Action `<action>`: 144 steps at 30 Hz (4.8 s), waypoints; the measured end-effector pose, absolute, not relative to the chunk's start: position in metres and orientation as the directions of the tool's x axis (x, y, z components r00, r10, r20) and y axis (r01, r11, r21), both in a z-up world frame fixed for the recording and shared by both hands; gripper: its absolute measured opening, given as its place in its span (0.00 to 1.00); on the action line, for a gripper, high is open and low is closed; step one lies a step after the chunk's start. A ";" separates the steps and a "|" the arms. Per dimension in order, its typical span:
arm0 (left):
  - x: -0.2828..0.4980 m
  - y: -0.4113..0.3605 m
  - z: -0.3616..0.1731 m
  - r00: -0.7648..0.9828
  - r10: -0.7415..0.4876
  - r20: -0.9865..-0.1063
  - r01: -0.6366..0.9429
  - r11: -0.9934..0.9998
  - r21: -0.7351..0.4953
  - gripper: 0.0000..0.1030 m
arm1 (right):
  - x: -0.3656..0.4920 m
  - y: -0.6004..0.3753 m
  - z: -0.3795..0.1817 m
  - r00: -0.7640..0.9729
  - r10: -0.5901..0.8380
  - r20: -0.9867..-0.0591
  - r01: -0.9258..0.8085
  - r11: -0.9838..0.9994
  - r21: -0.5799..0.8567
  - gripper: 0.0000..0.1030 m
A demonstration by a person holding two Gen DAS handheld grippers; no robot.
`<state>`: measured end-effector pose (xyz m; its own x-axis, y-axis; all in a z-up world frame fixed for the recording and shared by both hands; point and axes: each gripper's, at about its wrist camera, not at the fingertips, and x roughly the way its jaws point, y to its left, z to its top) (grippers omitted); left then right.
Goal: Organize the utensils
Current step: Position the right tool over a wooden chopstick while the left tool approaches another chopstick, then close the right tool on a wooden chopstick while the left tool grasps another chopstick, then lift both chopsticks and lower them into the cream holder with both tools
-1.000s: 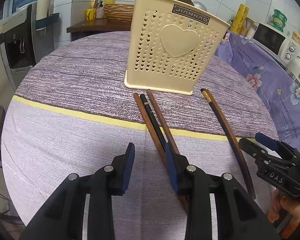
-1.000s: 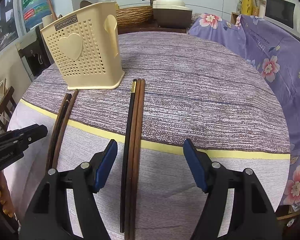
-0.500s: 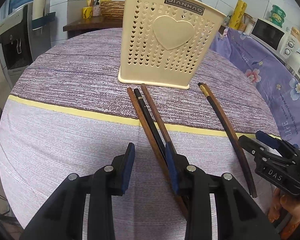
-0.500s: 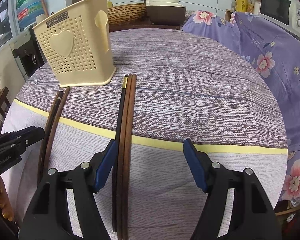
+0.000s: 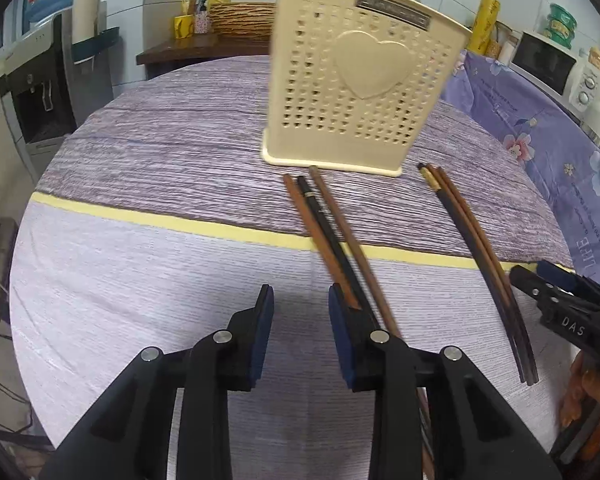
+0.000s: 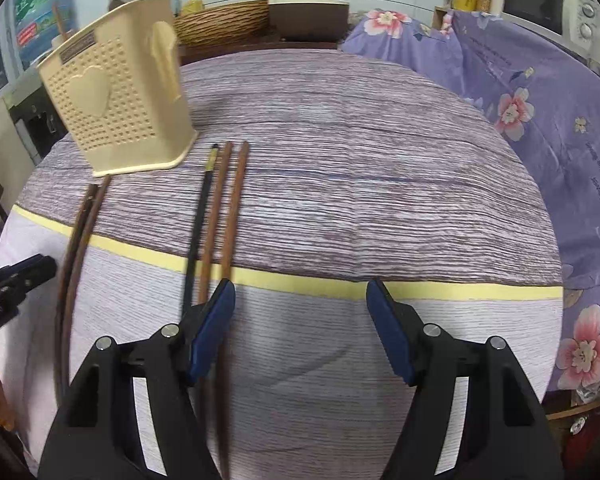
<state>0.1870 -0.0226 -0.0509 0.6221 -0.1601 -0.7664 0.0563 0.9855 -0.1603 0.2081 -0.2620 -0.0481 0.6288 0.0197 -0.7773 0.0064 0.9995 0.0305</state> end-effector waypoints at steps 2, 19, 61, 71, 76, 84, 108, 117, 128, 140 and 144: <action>0.187 -0.015 -0.048 0.625 -0.175 -0.761 0.034 0.980 -0.198 0.29 | 0.206 -0.269 -0.046 0.637 0.044 -0.769 0.015 0.997 0.069 0.66; 0.194 -0.046 -0.052 0.627 -0.130 -0.768 0.070 0.991 -0.110 0.29 | 0.203 -0.247 -0.046 0.646 0.046 -0.762 -0.033 0.999 0.032 0.66; 0.224 -0.016 -0.049 0.598 -0.111 -0.793 -0.061 0.981 -0.184 0.23 | 0.284 -0.235 -0.044 0.581 0.124 -0.804 -0.074 0.992 0.100 0.37; 0.246 -0.027 -0.049 0.595 -0.085 -0.799 -0.028 0.992 -0.127 0.11 | 0.324 -0.222 -0.048 0.590 0.036 -0.807 -0.038 0.999 0.017 0.12; 0.248 -0.029 -0.049 0.595 -0.084 -0.800 -0.021 0.993 -0.120 0.11 | 0.331 -0.217 -0.048 0.595 0.025 -0.804 -0.041 0.999 0.000 0.09; 0.250 -0.032 -0.049 0.603 -0.077 -0.794 -0.020 0.994 -0.111 0.10 | 0.332 -0.220 -0.047 0.604 0.045 -0.795 -0.047 0.999 0.021 0.08; 0.197 0.023 0.099 0.864 -0.138 -0.484 0.043 0.978 -0.203 0.01 | 0.232 -0.284 0.111 0.868 0.225 -0.442 -0.160 0.970 0.180 0.08; 0.203 0.033 0.088 0.851 -0.128 -0.509 0.022 0.978 -0.209 0.02 | 0.224 -0.278 0.119 0.875 0.216 -0.433 -0.163 0.974 0.155 0.08; 0.273 0.062 0.010 0.698 -0.006 -0.716 -0.168 0.971 -0.172 0.46 | 0.223 -0.280 0.118 0.873 0.221 -0.434 -0.163 0.972 0.167 0.08; 0.342 0.049 -0.048 0.580 0.133 -0.803 -0.243 0.970 -0.015 0.26 | 0.220 -0.280 0.120 0.875 0.221 -0.432 -0.163 0.972 0.167 0.08; 0.347 0.041 -0.048 0.578 0.166 -0.799 -0.236 0.971 0.031 0.12 | 0.219 -0.282 0.121 0.877 0.226 -0.424 -0.166 0.971 0.174 0.08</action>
